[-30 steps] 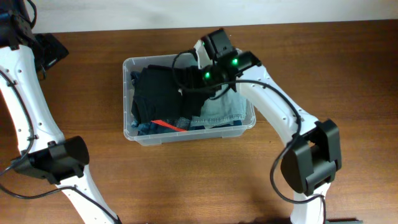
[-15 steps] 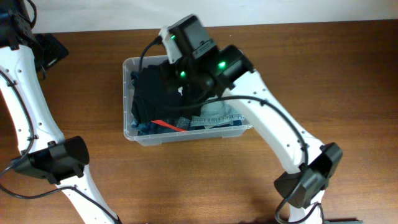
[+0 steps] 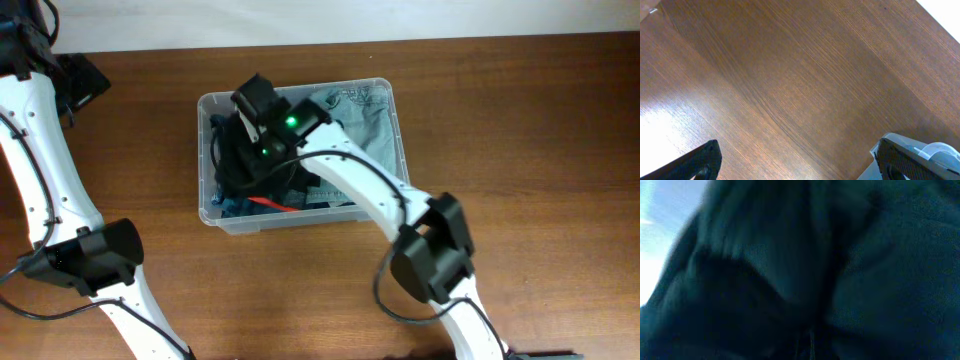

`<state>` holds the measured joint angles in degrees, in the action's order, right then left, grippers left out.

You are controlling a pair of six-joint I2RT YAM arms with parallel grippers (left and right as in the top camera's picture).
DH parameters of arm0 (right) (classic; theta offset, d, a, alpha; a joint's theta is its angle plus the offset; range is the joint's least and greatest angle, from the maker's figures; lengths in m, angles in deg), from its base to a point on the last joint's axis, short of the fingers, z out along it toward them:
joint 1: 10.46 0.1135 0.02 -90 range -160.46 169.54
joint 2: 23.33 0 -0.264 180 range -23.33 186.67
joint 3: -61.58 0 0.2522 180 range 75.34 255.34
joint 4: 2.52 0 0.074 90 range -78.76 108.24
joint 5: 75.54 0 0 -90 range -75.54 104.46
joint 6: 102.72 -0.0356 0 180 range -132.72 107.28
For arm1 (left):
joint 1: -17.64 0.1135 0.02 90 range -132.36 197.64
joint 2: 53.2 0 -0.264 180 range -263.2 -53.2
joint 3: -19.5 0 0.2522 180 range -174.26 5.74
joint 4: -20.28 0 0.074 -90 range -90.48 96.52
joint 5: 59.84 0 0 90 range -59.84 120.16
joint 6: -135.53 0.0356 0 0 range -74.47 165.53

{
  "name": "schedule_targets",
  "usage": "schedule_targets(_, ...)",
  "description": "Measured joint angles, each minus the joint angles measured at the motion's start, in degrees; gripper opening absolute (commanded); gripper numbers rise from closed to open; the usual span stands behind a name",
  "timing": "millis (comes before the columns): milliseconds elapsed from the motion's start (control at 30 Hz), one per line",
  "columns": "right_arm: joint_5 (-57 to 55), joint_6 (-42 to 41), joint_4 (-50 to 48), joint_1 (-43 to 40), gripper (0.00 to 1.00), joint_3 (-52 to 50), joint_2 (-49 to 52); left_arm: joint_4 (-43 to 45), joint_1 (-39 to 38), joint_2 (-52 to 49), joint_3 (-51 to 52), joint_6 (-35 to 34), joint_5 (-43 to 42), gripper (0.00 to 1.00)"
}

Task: Pack container
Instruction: 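Lower the Nike shirt into the container's left side, then press the Nike shirt down into the container with the right gripper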

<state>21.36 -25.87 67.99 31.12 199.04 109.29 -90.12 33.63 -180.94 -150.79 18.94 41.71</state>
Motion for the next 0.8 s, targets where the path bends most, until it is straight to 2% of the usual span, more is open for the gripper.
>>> schedule_targets(333,-0.72,0.04,1.20,0.11,0.04,1.81,1.27,0.00,0.00,0.00,0.00,0.00,0.00,0.99)
schedule_targets(533,-1.81,0.07,4.76,0.42,0.04,6.71,1.07,0.00,0.00,0.00,0.00,0.00,0.00,0.99)
schedule_targets(800,-1.95,0.04,4.37,2.03,0.04,10.47,-1.14,-0.02,0.00,0.00,0.00,0.00,0.00,0.99)
